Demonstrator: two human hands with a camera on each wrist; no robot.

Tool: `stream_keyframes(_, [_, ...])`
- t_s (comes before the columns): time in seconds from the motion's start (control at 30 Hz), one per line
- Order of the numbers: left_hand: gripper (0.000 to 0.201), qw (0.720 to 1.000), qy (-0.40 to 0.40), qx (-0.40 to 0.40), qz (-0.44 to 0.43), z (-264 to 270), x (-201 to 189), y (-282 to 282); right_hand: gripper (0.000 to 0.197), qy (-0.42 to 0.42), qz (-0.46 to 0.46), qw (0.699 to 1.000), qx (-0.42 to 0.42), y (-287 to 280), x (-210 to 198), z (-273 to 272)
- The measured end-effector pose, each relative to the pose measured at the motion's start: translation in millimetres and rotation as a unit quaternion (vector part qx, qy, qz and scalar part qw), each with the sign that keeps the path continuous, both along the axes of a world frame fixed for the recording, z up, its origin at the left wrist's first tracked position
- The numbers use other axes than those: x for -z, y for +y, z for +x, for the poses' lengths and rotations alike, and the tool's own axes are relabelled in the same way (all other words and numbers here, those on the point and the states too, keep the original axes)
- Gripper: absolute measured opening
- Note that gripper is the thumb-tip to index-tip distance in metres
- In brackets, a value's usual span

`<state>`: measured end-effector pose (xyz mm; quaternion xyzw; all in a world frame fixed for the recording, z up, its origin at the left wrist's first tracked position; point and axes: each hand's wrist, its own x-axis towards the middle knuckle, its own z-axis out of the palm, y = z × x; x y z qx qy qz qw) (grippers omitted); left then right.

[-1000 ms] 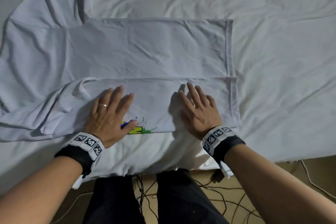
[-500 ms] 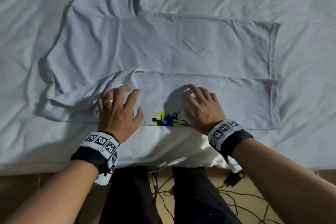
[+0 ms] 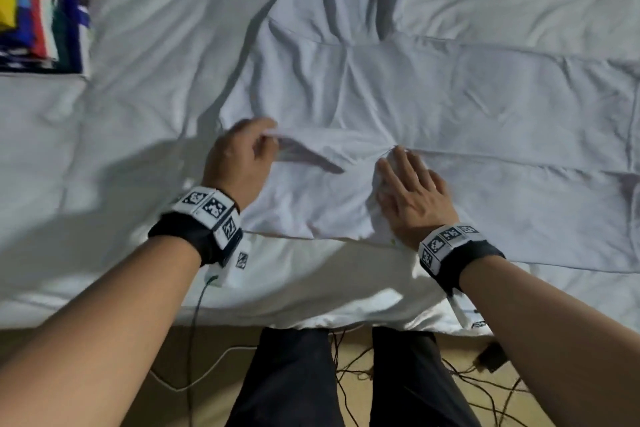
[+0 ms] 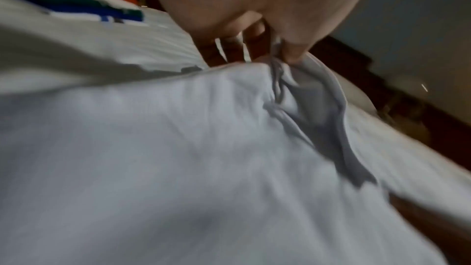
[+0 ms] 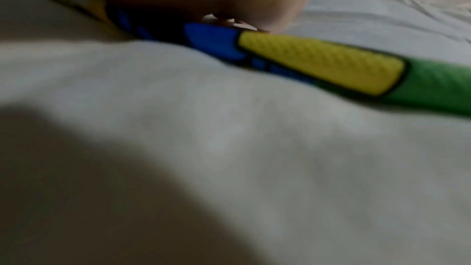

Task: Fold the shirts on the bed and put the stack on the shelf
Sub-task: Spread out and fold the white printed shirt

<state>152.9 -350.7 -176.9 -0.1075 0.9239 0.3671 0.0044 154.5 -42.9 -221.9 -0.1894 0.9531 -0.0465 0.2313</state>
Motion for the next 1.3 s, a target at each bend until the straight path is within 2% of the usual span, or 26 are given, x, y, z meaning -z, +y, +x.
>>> stream_keyframes(0.1, [0.048, 0.986, 0.07, -0.115, 0.104, -27.0, -5.9, -10.4, 0.06, 0.008, 0.012, 1.0, 0.013, -9.0, -3.5, 1.9])
stream_keyframes(0.17, [0.055, 0.983, 0.059, -0.133, 0.115, -29.3, -0.6, -17.9, 0.06, 0.024, 0.025, 0.999, 0.017, -16.8, -7.9, -0.8])
stream_keyframes(0.27, [0.046, 0.997, 0.009, -0.076, -0.007, -6.2, 14.7, -30.7, 0.057, 0.056, 0.029, 0.998, 0.028, -34.4, -17.6, -19.0])
stream_keyframes(0.33, [0.034, 0.995, -0.01, -0.048, -0.09, 18.1, 19.8, -36.6, 0.051, 0.113, -0.006, 0.993, 0.043, -52.8, -25.0, -36.2])
stream_keyframes(0.4, [0.029, 0.992, -0.043, -0.045, -0.108, 46.4, 20.1, -39.6, 0.049, 0.136, -0.043, 0.989, 0.032, -72.7, -29.4, -57.1])
stream_keyframes(0.53, [0.039, 0.983, -0.141, -0.05, -0.106, 91.0, 24.9, -44.2, 0.035, 0.044, -0.126, 0.989, -0.071, -101.7, -30.0, -97.3])
stream_keyframes(0.57, [0.04, 0.982, -0.142, -0.047, -0.118, 97.5, 27.4, -45.1, 0.034, 0.031, -0.15, 0.986, -0.058, -104.2, -31.9, -107.3])
stream_keyframes(0.63, [0.044, 0.98, -0.137, -0.033, -0.139, 105.7, 30.0, -44.7, 0.03, 0.008, -0.142, 0.988, 0.056, -101.3, -37.3, -127.4])
stream_keyframes(0.7, [0.049, 0.976, -0.157, -0.043, -0.142, 108.9, 27.6, -42.3, 0.026, 0.032, -0.105, 0.976, 0.19, -88.3, -37.3, -146.3])
stream_keyframes(0.73, [0.051, 0.975, -0.163, -0.055, -0.139, 110.6, 26.0, -41.2, 0.026, 0.062, -0.087, 0.971, 0.212, -83.1, -37.5, -152.0])
stream_keyframes(0.77, [0.052, 0.976, -0.162, -0.071, -0.131, 112.1, 23.9, -40.1, 0.027, 0.099, -0.072, 0.973, 0.197, -81.9, -38.0, -154.5])
stream_keyframes(0.83, [0.051, 0.978, -0.147, -0.099, -0.11, 114.8, 19.5, -38.8, 0.029, 0.166, -0.071, 0.98, 0.085, -92.2, -34.9, -150.4])
stream_keyframes(0.9, [0.053, 0.976, -0.154, -0.122, -0.089, 119.0, 16.7, -38.7, 0.028, 0.161, -0.123, 0.977, -0.067, -115.5, -30.1, -142.5])
stream_keyframes(0.97, [0.055, 0.971, -0.177, -0.147, -0.07, 123.5, 14.9, -39.1, 0.03, 0.112, -0.156, 0.967, -0.167, -141.7, -26.0, -140.5])
stream_keyframes(1.1, [0.042, 0.966, -0.193, -0.173, -0.016, 128.1, 15.4, -40.2, 0.05, 0.033, -0.066, 0.966, -0.246, -177.9, -22.0, -152.8])
stream_keyframes(1.2, [0.029, 0.968, -0.132, -0.198, 0.077, 134.3, 17.8, -46.6, 0.036, 0.01, 0.012, 0.96, -0.279, -193.1, -22.7, -167.3])
stream_keyframes(1.3, [0.016, 0.941, -0.066, -0.241, 0.228, 137.6, 11.3, -48.7, 0.017, 0.016, 0.012, 0.961, -0.277, -200.8, -26.1, -177.0])
